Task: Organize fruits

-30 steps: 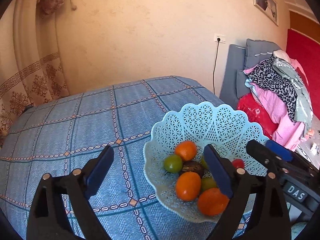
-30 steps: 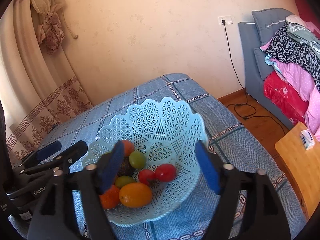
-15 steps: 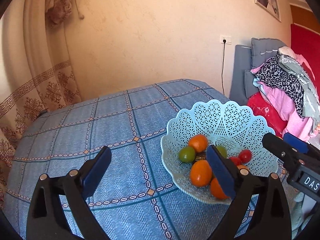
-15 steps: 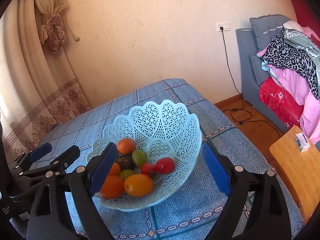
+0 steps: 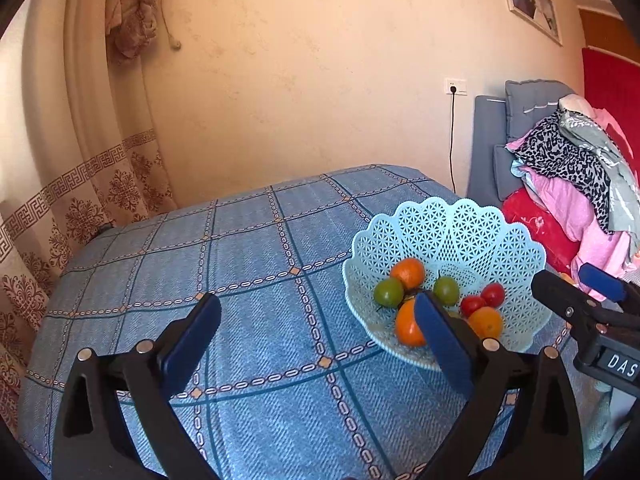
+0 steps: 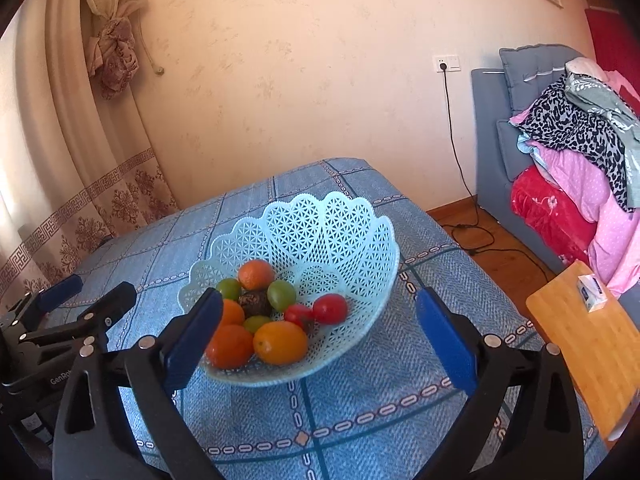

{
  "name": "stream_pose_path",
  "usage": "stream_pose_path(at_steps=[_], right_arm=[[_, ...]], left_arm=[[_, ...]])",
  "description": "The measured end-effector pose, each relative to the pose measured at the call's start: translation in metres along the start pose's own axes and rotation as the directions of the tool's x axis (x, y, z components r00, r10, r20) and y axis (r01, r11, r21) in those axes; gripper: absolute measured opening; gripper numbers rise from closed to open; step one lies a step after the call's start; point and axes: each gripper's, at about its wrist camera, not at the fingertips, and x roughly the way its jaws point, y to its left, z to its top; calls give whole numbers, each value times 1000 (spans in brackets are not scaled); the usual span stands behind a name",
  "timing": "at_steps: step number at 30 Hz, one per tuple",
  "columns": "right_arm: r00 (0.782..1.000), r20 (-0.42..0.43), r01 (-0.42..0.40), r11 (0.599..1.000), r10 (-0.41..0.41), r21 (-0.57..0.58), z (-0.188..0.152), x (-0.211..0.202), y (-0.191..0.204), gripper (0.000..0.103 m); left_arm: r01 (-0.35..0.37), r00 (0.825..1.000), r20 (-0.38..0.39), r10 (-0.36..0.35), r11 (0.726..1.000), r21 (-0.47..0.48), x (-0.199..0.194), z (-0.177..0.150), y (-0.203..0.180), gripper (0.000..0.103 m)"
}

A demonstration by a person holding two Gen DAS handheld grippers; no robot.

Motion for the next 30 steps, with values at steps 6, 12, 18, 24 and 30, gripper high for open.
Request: stream_pose_path(at_steps=[6, 12, 18, 24, 30], right_arm=[[1000, -17, 6, 1000, -6, -14, -8, -3, 6, 100], [999, -9, 37, 997, -38, -61, -14, -9, 17, 100], [997, -2, 82, 991, -82, -107, -20, -8, 26, 100], [993, 5, 121, 981, -122, -149, -23, -4, 30, 100], [988, 16, 153, 975, -152, -159, -24, -1, 30, 100]], left_arm=[[-19, 1000, 0, 19, 1000, 2, -6, -10, 3, 98], [-26, 1000, -10, 26, 999, -21, -8, -16, 9, 98], [-30, 999, -14, 29, 999, -32, -8, -22, 14, 98], [-47, 998, -29, 47, 999, -27, -2, -26, 14, 98], [-69, 997, -37, 69, 998, -9, 2, -29, 11, 98]])
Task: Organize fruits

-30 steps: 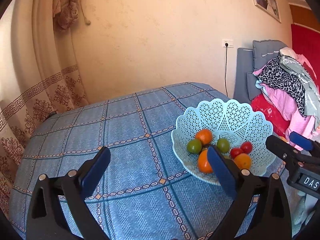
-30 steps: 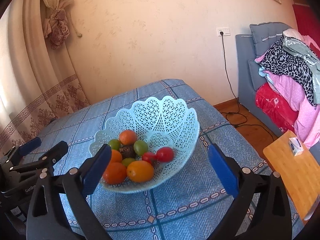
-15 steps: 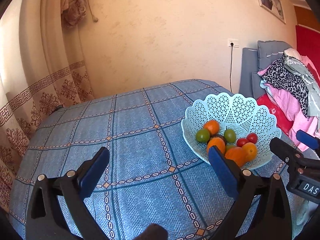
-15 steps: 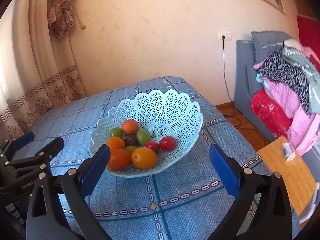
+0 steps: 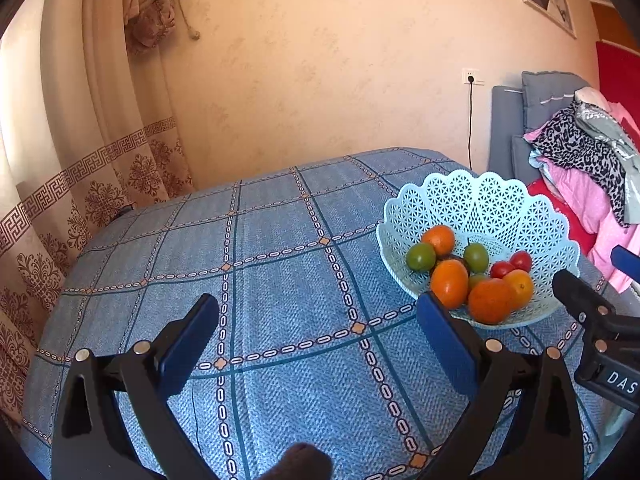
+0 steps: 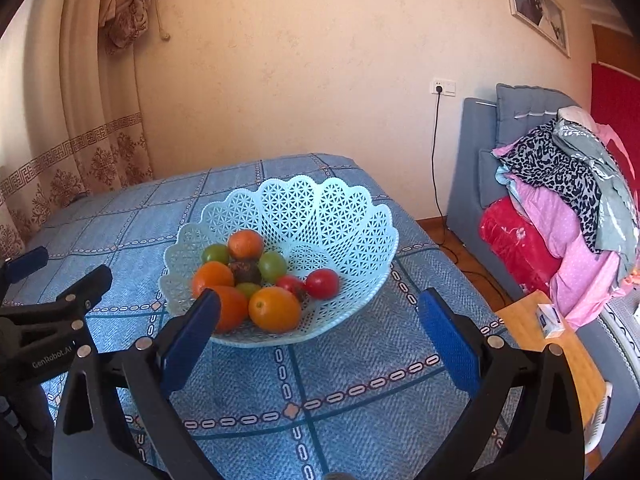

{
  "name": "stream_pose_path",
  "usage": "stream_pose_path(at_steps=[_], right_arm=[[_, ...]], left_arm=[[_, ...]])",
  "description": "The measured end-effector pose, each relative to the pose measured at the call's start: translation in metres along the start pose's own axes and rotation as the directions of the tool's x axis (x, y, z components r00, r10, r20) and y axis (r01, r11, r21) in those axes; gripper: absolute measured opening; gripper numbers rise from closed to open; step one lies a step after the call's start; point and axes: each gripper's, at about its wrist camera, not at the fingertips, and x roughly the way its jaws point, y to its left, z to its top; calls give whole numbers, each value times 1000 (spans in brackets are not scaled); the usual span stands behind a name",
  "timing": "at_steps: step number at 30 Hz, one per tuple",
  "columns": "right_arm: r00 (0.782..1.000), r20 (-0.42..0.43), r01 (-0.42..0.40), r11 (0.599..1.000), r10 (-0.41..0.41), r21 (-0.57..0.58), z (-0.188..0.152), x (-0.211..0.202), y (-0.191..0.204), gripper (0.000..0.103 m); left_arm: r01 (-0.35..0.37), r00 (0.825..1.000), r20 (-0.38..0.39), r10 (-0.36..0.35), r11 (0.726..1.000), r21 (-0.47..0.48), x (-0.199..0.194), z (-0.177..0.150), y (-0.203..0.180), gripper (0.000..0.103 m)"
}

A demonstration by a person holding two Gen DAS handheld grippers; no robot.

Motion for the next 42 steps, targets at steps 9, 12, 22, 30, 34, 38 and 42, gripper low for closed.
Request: stream_pose_path(at_steps=[9, 12, 22, 30, 34, 38, 42], right_arm=[[999, 13, 53, 997, -52, -60, -4, 4, 7, 100], [998, 7, 55, 997, -55, -58, -6, 6, 6, 100], [998, -3, 57, 997, -57, -54, -7, 9, 6, 100], [998, -7, 56, 997, -56, -52, -9, 12, 6, 100], [998, -6, 57, 997, -57, -51, -9, 12, 6, 100], [998, -8, 56, 997, -57, -49, -10, 12, 7, 100], [998, -4, 60, 997, -60, -51, -10, 12, 8, 100]], left_arm=[[-8, 1000, -14, 8, 1000, 24, 6, -3, -7, 98], [-15, 1000, -20, 16, 999, 34, 8, -4, -10, 98], [-33, 999, -25, 35, 998, 60, 11, -6, -17, 98], [-37, 999, -24, 38, 997, 65, 11, -6, -18, 98], [-38, 999, -21, 39, 997, 71, 10, -6, -20, 98], [-40, 999, -20, 42, 997, 73, 9, -6, -20, 98], [-40, 999, -19, 41, 996, 76, 9, -6, -21, 98]])
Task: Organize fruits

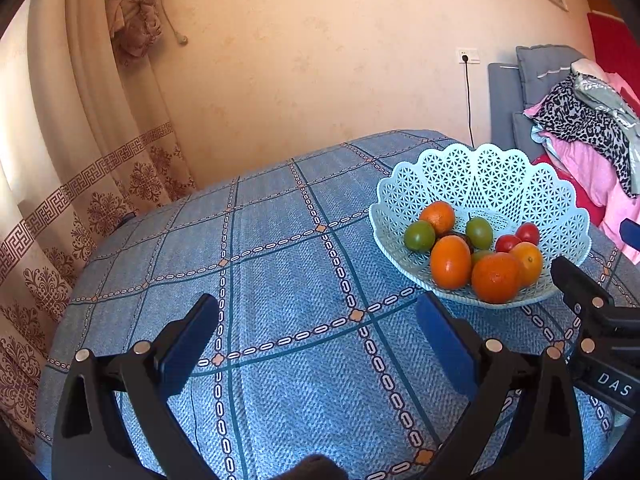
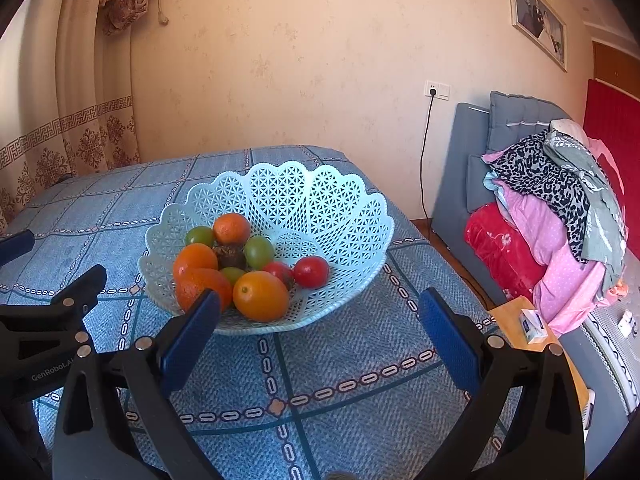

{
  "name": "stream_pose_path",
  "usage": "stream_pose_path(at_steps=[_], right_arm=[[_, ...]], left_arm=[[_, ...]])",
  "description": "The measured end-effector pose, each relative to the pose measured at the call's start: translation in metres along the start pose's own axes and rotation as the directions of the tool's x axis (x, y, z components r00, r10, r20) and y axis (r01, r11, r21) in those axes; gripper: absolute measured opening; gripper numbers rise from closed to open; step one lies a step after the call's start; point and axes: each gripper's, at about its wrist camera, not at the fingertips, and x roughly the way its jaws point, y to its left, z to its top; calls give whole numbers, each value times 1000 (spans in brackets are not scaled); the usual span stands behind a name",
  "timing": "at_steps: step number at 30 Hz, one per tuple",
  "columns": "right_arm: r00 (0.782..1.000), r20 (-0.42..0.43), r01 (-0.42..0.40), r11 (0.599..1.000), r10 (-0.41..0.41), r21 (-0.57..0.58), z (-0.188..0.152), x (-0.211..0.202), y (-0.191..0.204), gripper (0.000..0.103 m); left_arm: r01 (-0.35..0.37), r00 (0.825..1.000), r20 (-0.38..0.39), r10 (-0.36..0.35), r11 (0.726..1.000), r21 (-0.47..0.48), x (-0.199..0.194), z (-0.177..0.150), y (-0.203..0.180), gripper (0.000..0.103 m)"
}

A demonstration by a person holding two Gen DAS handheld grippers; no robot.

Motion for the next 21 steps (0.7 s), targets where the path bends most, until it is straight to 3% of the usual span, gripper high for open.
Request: stream_pose_path(at_steps=[21], right_arm=[[1000, -4, -14, 1000, 14, 1, -2, -5, 3, 100]], left_arm=[[-14, 1000, 22, 14, 1000, 15, -11, 1, -2, 98]])
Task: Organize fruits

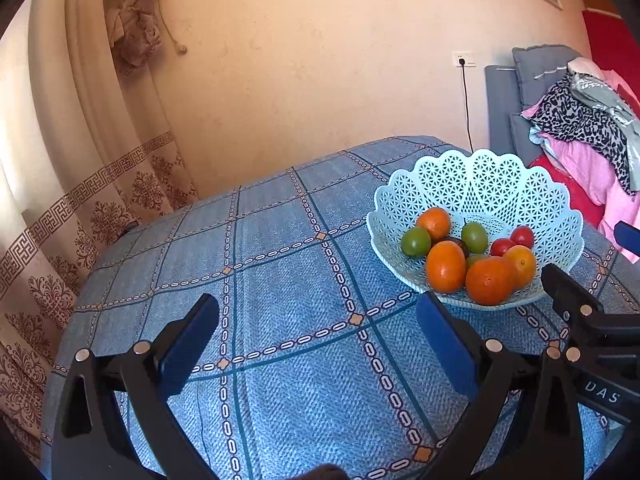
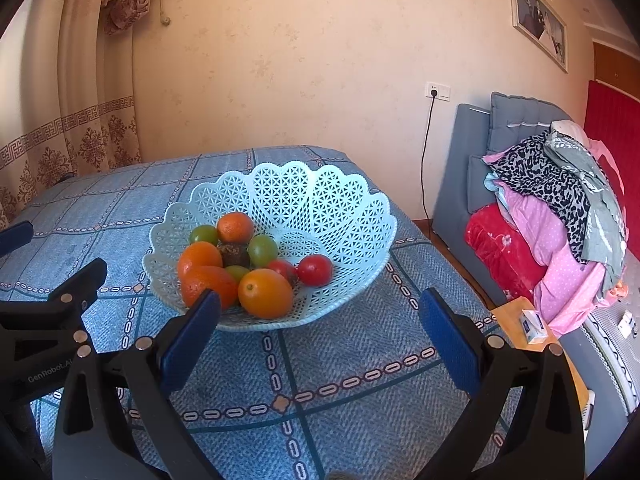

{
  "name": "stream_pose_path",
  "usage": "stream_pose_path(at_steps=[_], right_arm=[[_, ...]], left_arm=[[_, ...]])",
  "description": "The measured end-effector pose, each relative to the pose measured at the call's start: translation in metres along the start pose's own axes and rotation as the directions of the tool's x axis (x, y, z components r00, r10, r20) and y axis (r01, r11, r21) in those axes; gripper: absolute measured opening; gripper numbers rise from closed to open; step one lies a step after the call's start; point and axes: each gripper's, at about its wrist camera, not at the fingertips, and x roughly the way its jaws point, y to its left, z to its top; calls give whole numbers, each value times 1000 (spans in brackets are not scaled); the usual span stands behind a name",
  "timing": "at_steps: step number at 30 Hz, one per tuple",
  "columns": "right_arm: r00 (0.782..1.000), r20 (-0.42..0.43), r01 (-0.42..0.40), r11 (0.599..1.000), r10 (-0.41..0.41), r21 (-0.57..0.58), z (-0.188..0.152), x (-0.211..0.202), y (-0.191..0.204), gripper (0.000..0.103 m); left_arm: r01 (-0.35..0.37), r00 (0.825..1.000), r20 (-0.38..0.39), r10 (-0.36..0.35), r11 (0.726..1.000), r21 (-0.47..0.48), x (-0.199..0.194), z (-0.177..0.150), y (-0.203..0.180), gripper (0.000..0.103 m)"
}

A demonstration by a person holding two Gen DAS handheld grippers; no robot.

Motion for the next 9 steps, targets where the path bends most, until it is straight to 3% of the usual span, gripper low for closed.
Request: stream_pose_path(at_steps=[5, 9], right_arm=[[998, -32, -58, 998, 58, 1, -3, -3, 10, 100], [987, -73, -146, 989, 147, 7, -7, -6, 26, 100]], left_arm=[[9, 998, -62, -12, 999, -47, 0, -8, 15, 98], [-51, 987, -155, 36, 994, -93, 3, -27, 42, 98]])
